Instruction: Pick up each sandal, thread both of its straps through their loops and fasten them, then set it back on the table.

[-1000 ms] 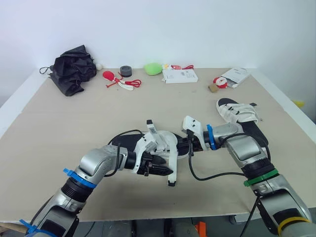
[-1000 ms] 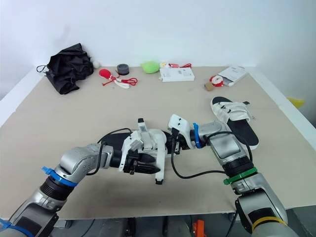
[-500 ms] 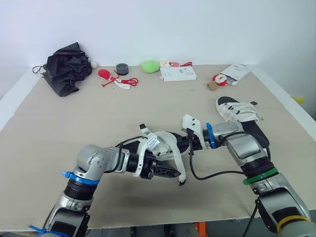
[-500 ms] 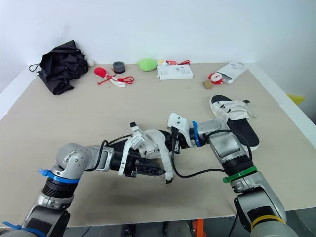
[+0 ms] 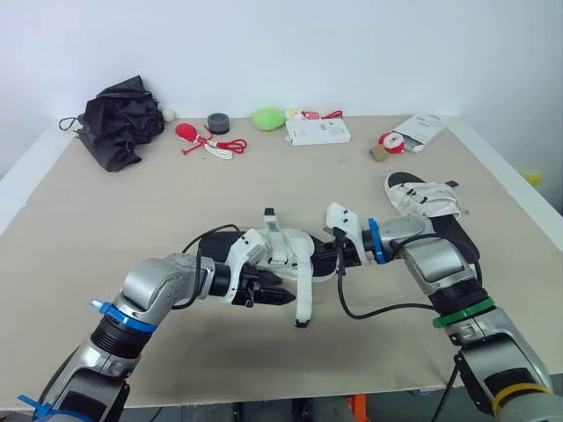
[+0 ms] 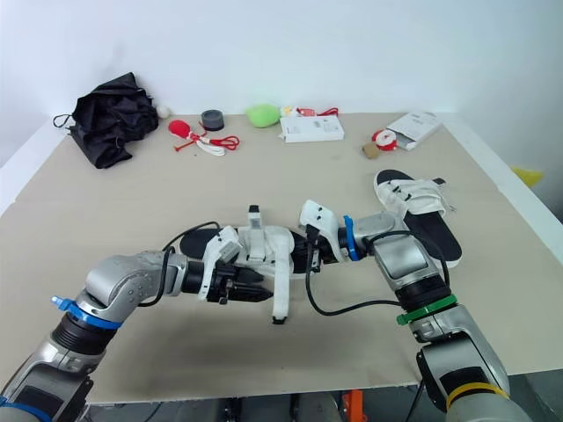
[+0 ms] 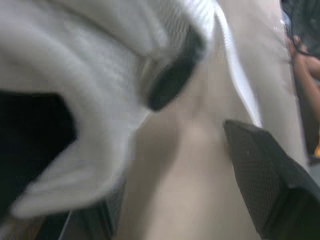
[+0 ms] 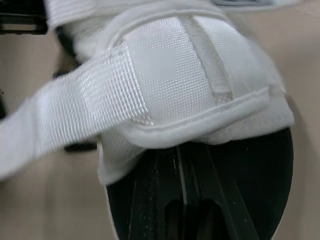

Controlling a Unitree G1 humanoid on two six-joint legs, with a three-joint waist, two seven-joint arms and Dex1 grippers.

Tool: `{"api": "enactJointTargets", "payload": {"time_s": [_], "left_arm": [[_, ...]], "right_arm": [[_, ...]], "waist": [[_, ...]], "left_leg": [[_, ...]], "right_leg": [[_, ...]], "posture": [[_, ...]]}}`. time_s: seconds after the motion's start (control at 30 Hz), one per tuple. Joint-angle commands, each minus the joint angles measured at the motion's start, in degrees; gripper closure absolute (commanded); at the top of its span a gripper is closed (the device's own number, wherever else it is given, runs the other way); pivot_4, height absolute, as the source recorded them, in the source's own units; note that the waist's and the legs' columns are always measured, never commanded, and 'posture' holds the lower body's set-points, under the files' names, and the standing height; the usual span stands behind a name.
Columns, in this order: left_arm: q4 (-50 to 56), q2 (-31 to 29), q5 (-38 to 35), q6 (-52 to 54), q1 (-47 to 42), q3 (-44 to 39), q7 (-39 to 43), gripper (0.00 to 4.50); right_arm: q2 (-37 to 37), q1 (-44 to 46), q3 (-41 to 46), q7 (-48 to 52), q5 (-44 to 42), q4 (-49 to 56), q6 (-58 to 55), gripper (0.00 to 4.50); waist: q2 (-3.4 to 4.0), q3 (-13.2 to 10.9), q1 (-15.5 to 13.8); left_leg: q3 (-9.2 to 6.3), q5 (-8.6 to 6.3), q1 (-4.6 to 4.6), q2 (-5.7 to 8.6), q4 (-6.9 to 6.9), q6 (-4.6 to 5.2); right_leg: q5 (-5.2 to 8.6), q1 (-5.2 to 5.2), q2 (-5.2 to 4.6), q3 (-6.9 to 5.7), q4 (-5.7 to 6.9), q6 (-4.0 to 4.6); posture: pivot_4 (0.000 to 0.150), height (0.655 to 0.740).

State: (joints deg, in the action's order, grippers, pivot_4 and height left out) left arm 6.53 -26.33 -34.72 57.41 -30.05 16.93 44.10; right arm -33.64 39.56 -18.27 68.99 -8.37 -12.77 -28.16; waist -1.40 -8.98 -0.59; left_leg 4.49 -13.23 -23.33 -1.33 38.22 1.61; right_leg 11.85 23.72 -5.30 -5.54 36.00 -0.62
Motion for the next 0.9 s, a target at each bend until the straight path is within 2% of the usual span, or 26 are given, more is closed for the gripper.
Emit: {"api": "enactJointTargets", "payload": {"time_s": [0.03,0.2,0.3,0.5,0.6,0.9], "left_arm": [[0.1,0.58,0.62,0.45,-1.23,-3.05,-1.86,1.44],[6.2,2.27,-8.04,9.42,-1.39,-6.24,0.02,1.44],[7.93,0.41,-11.92,14.28,-1.99,-6.94,2.39,1.44],[6.07,-7.01,-9.85,12.26,-2.94,-4.17,8.74,1.44],[5.89,-8.08,-10.4,12.35,-3.37,-4.18,10.43,1.44],[9.95,0.58,-14.8,17.16,-0.38,-4.92,4.75,1.44]], "right_arm": [[-0.64,-2.04,-2.29,-0.13,2.4,-1.55,-1.35,4.5],[-0.74,-2.02,-2.04,-0.14,2.57,-1.6,-1.32,4.5],[-0.73,-2.09,-1.89,-0.09,2.78,-1.6,-1.23,4.5],[-0.81,-2.53,-1.75,0.0,2.69,-0.83,-1.5,4.5],[-0.88,-2.7,-1.71,0.02,2.79,-0.72,-1.52,4.5],[-0.75,-3.05,-1.33,-0.47,2.63,-0.08,-2.03,4.5]], "waist": [[0.0,0.0,-0.02],[-0.01,-0.01,0.02],[-0.04,-0.02,0.03],[-0.05,-0.03,0.04],[-0.07,-0.05,0.04],[-0.17,-0.11,0.02]], "left_leg": [[0.0,0.0,0.0,0.0,0.0,0.0],[0.02,0.01,-0.09,-0.02,-0.02,0.0],[0.08,0.02,-0.18,-0.02,-0.1,0.03],[0.03,0.03,-0.15,-0.05,-0.29,0.03],[0.05,0.02,-0.15,-0.05,-0.3,0.02],[0.06,0.02,-0.16,-0.05,-0.34,0.02]], "right_leg": [[-0.01,0.08,-0.01,-0.01,0.0,-0.02],[0.0,0.21,0.0,-0.01,0.0,-0.01],[0.05,0.08,0.02,0.01,0.0,-0.02],[0.13,0.14,0.19,0.0,0.02,0.01],[0.23,0.15,0.16,0.02,0.01,0.16],[0.22,0.14,0.13,0.06,0.0,0.13]], "posture": [[0.15,0.74],[0.15,0.74],[0.15,0.74],[0.15,0.74],[0.15,0.74],[0.15,0.74]]}}
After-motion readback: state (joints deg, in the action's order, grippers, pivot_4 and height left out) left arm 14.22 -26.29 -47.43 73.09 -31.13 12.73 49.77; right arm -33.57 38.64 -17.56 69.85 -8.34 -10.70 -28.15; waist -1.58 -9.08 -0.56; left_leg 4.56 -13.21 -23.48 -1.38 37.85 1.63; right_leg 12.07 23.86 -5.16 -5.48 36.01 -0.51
